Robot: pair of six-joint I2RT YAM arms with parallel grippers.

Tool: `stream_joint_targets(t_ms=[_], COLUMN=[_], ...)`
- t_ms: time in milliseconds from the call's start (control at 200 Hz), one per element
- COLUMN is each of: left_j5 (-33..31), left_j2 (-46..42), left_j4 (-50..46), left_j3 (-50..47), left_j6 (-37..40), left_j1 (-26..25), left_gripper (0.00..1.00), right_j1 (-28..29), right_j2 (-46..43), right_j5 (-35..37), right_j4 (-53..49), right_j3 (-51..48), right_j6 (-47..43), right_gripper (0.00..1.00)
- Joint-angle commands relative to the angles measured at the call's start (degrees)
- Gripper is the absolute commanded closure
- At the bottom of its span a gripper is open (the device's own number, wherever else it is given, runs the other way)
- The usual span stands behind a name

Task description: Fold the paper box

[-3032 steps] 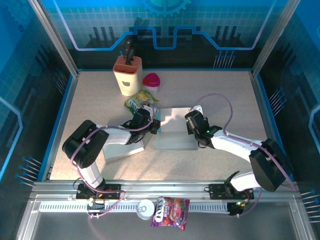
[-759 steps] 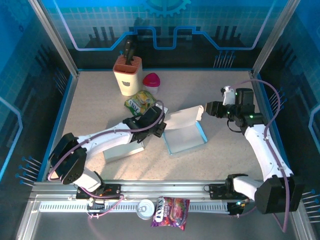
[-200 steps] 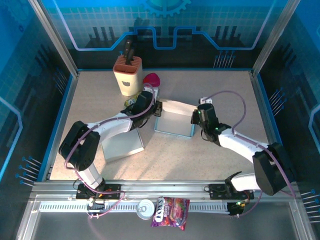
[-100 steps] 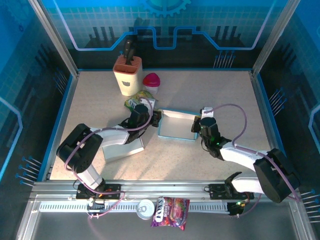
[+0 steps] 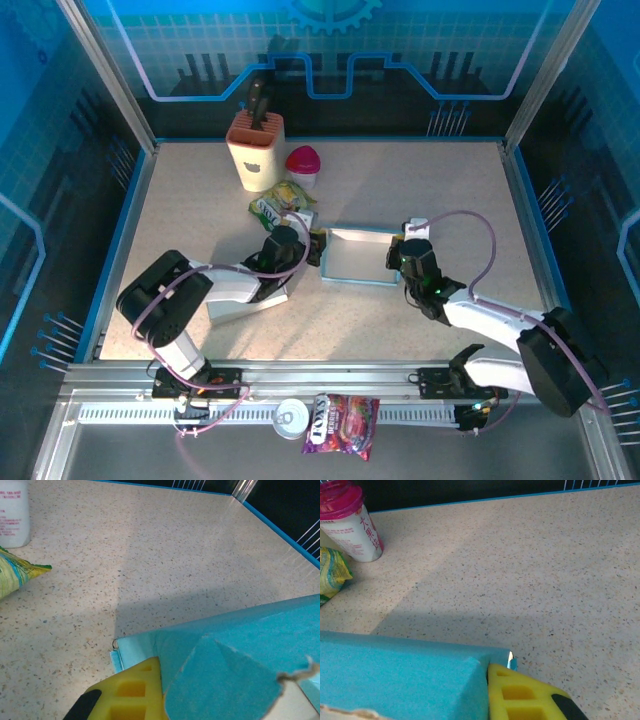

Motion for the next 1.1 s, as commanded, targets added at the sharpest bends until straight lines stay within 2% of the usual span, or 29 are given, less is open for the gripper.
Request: stream_joint_targets(t_ms=[0, 155, 220, 305, 490, 620, 795, 940, 1096], left_j5=[0.9, 0.6, 0.5, -0.3, -0.7, -0.4, 2.0, 2.9, -0.4], left_j2=[1.1, 0.8, -0.3, -1.5, -2.0, 0.0, 2.9, 5.7, 6.4], left_j4=[4.7, 4.3, 3.1, -0.3, -6.4, -3.5, 7.6, 13.1, 13.1], left_j3=[-2.1, -1.7, -1.0, 1.0, 5.9, 5.0, -0.6, -3.1, -4.6], left_j6=[1.1, -0.5, -0.9, -1.0, 0.5, 1.1, 0.6, 0.8, 1.9], left_j1=[-2.7, -3.0, -3.1, -3.2, -3.1, -3.1, -3.2, -4.0, -5.4], left_gripper=[1.00, 1.00, 1.00, 1.00, 1.00, 1.00, 1.00, 1.00, 1.00], right_j1=[2.0, 2.0, 2.0, 1.6, 0.4, -0.6, -0.3, 0.9, 1.2], right_j2=[-1.2, -0.9, -0.2, 0.7, 2.8, 4.6, 4.1, 2.3, -1.2], right_j5=[-1.5, -1.9, -1.7, -2.4, -4.2, -7.0, -8.7, -6.2, -4.0], right_j4=[-1.7, -1.1, -0.9, -1.4, -1.3, 5.6, 10.1, 5.6, -5.5], right_j3=[1.6, 1.7, 2.7, 4.7, 8.2, 5.7, 1.2, 0.8, 2.5], right_j6=[1.7, 0.8, -0.3, -1.2, -1.3, -2.6, -3.6, -2.5, 1.9], right_gripper=[0.90, 0.91, 0.95, 1.00, 1.00, 1.00, 1.00, 0.99, 0.93])
